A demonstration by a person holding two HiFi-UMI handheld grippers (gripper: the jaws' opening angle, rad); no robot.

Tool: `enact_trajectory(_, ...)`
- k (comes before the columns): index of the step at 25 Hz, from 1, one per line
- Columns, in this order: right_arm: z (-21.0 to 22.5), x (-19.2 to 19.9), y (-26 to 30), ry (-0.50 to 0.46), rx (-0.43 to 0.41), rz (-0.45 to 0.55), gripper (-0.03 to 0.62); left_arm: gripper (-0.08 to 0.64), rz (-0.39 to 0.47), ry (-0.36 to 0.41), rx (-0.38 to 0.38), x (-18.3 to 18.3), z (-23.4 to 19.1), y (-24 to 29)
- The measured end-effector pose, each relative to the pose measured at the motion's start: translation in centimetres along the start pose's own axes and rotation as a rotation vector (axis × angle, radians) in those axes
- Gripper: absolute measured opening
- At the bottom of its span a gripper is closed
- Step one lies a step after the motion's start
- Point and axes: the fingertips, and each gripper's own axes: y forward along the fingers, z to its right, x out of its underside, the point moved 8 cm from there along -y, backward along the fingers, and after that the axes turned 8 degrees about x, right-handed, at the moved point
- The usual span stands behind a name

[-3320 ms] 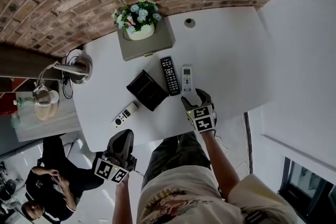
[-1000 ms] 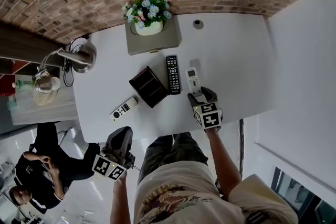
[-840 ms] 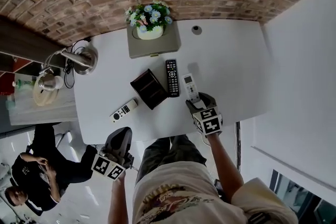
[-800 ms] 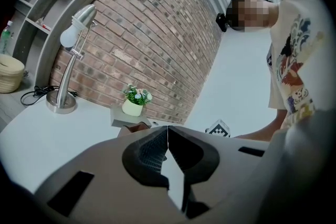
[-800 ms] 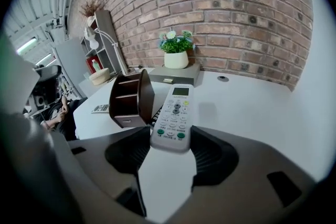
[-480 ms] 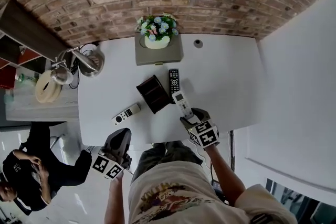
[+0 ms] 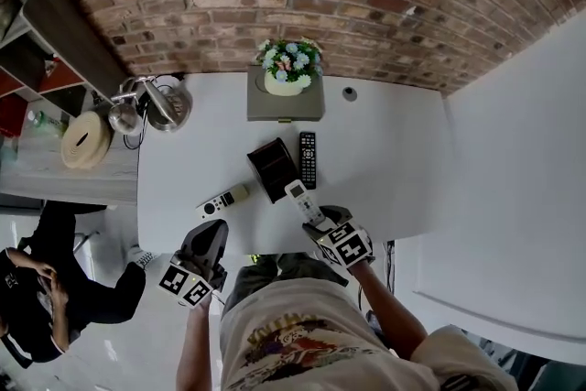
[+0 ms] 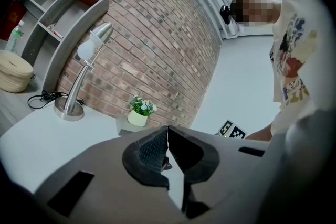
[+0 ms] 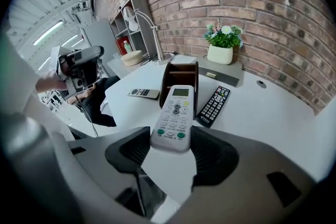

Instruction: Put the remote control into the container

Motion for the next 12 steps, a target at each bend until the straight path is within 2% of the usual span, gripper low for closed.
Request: enact_trajectory(12, -0.5, -1.6, 2.5, -0.008, -0.065, -0.126, 0.247, 0.006, 0.072, -0.017, -0.035, 0.1, -1.5, -1.9)
